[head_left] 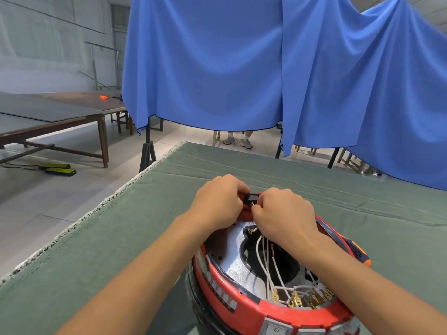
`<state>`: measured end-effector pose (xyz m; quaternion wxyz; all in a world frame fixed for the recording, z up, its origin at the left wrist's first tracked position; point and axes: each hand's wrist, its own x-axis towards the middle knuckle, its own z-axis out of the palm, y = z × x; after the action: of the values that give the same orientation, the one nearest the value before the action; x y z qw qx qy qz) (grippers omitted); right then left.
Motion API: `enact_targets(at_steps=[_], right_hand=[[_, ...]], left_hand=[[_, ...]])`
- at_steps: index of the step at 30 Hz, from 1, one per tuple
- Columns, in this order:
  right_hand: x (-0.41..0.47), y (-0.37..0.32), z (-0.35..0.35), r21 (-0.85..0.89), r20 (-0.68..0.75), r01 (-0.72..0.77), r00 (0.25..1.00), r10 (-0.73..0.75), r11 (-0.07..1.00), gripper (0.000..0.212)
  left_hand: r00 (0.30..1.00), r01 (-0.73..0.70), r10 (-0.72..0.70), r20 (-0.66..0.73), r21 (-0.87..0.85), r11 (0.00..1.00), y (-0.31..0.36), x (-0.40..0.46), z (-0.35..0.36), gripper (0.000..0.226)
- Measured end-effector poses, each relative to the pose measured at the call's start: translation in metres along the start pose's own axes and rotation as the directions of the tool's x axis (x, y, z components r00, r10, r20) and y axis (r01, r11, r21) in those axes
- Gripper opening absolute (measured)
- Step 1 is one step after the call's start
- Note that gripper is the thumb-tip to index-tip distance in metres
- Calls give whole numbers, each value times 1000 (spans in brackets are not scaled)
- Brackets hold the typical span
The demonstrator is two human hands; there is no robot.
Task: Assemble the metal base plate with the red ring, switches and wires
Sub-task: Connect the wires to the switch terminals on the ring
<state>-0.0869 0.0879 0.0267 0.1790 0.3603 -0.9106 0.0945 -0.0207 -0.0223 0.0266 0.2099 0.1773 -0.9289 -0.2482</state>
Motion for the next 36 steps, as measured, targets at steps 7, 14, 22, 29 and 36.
enact_targets(at_steps=[7,14,22,29,36], right_hand=[[1,0,4,10,4,12,1000,-12,1000,22],[0,-1,4,14,17,-8,1000,8,1000,22],[-2,-1,5,31,22,-19,1000,19,999,21],[0,-3,5,18,16,-11,1000,11,1000,23],[-3,-7,5,-8,12,38,999,-37,999,20]], left_hand=[[1000,-23,23,8,27,999,-1,0,1,38],[999,-50,49,14,49,998,0,-1,1,32],[999,-34,33,27,32,999,0,-1,1,38],[1000,-1,1,-5,-55,998,-3,1,0,39],[999,47,-47,4,-158,986,-8,5,0,38]])
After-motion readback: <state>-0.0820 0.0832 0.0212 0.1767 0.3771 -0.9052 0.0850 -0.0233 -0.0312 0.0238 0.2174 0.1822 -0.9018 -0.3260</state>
